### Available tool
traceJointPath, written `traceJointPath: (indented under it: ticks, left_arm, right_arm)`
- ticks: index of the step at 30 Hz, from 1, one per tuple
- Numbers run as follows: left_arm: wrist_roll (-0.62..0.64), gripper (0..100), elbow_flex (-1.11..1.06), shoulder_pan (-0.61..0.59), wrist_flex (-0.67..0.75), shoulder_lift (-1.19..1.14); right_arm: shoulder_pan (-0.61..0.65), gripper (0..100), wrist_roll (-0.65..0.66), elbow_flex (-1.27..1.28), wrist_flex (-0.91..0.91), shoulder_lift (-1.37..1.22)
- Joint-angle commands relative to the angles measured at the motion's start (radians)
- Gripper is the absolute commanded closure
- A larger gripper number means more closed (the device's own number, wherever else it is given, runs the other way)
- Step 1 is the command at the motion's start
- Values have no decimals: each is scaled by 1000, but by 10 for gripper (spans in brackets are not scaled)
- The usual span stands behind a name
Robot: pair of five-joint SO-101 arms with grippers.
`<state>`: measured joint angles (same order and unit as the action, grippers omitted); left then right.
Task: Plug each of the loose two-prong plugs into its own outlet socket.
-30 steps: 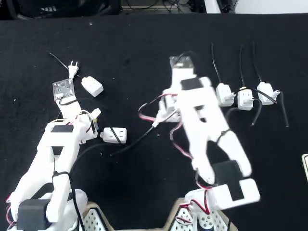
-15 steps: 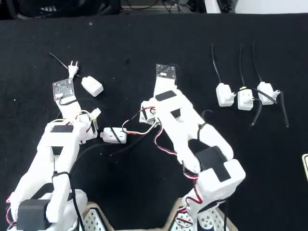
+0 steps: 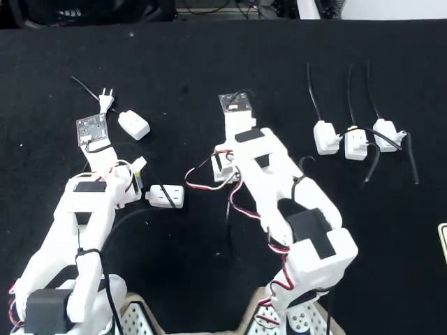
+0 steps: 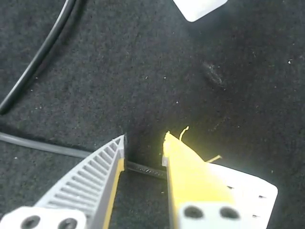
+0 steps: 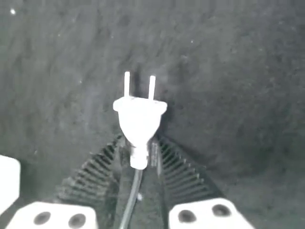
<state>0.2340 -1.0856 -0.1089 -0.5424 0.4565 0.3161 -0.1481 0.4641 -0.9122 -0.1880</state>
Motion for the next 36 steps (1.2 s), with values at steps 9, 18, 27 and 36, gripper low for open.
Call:
traceJointPath:
  ticks: [9, 18, 27, 36]
  left_arm:
    - [6, 866, 7, -7, 6, 23]
    - [6, 866, 7, -7, 6, 23]
    - [6, 866, 7, -7, 6, 23]
    - [6, 866, 7, -7, 6, 23]
  right_arm:
    - [-198, 988, 789, -27, -147, 489]
    - [-222, 988, 1358, 130, -193, 707]
    - [-95, 986, 1286, 622, -9, 716]
    - [-94, 802, 1157, 587, -167, 725]
